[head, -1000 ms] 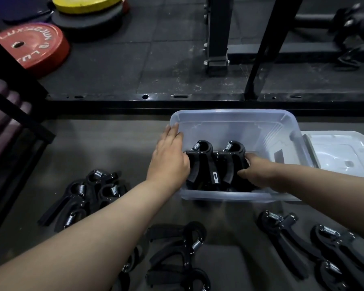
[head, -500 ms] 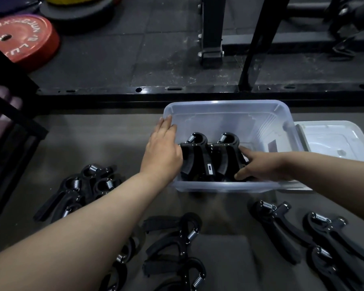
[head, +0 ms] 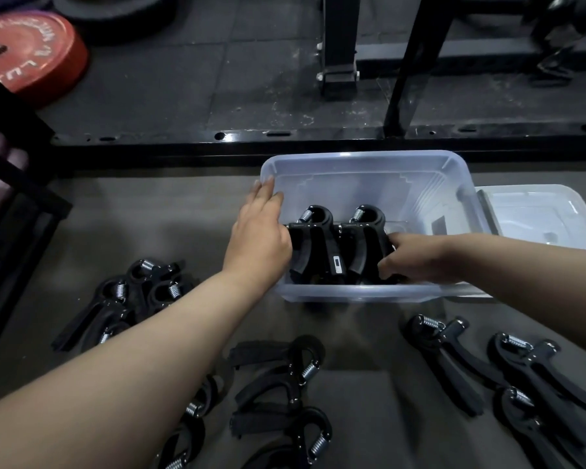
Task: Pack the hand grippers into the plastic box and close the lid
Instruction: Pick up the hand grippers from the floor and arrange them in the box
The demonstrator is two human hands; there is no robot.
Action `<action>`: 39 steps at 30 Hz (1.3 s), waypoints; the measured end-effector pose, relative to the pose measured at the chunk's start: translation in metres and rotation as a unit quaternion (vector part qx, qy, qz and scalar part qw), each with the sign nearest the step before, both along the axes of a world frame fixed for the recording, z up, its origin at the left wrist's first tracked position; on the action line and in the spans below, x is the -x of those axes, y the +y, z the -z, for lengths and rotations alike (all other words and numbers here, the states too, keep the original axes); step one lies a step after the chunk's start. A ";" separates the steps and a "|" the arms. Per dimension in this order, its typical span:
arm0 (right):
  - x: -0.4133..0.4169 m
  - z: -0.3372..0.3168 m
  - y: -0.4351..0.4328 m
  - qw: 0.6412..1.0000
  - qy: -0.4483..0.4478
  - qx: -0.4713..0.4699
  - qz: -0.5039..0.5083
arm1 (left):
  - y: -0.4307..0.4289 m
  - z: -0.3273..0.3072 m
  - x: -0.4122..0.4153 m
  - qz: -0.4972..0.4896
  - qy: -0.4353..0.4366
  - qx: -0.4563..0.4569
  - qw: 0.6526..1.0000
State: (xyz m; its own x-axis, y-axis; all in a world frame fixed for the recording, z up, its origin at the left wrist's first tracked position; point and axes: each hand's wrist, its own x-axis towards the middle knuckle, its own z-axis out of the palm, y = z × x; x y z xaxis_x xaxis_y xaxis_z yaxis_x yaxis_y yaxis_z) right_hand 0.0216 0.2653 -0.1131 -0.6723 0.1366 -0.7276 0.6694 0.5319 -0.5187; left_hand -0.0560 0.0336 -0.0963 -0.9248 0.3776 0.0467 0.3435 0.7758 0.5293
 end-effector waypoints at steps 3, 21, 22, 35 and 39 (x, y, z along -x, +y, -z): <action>0.000 0.000 -0.003 1.000 0.006 -0.001 0.003 | -0.001 0.001 0.002 0.001 -0.001 0.002 1.000; 0.063 -0.026 -0.143 0.913 0.364 -0.104 -0.152 | -0.047 0.019 -0.008 -0.018 -0.073 -0.132 0.988; 0.067 -0.026 -0.150 0.908 0.367 -0.119 -0.162 | -0.055 0.022 -0.010 -0.010 -0.066 -0.120 0.991; 0.082 -0.022 -0.187 0.925 0.298 -0.193 -0.134 | -0.188 0.083 -0.018 -0.261 -0.225 0.180 0.921; 0.081 -0.024 -0.190 0.925 0.287 -0.209 -0.139 | -0.196 0.083 -0.027 -0.277 -0.278 0.173 0.903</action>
